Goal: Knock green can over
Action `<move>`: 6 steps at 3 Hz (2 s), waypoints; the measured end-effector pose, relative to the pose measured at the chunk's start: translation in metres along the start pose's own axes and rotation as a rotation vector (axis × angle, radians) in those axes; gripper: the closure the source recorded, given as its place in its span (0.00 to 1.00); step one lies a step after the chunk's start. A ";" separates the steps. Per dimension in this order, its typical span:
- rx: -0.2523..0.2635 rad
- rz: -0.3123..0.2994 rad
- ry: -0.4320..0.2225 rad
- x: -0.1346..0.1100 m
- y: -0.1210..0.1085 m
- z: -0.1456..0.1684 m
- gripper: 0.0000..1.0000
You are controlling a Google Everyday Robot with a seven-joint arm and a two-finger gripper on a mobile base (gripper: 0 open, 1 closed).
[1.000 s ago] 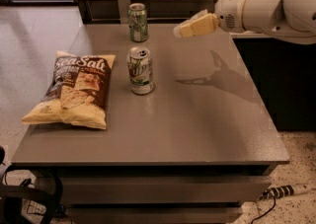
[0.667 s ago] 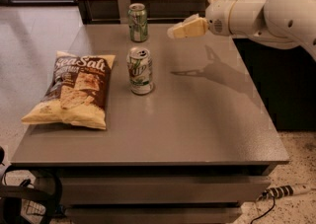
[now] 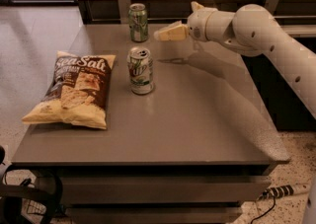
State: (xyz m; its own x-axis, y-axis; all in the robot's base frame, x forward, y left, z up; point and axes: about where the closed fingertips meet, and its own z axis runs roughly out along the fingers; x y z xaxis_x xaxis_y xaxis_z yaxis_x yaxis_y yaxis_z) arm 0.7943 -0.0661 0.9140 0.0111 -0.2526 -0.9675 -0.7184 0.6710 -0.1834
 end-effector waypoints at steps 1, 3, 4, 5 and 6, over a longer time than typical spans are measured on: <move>-0.033 0.039 -0.034 0.008 -0.001 0.037 0.00; -0.093 0.091 -0.088 0.010 0.003 0.091 0.00; -0.111 0.087 -0.111 -0.002 0.021 0.116 0.00; -0.118 0.079 -0.114 -0.006 0.028 0.121 0.00; -0.127 0.077 -0.115 -0.006 0.035 0.129 0.17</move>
Offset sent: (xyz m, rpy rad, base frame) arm 0.0719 0.0663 -0.0275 0.1249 0.0397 0.1039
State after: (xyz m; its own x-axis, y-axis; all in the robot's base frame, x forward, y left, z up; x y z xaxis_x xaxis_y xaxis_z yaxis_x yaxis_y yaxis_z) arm 0.8589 0.0489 0.8906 0.0269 -0.1179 -0.9927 -0.8024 0.5897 -0.0918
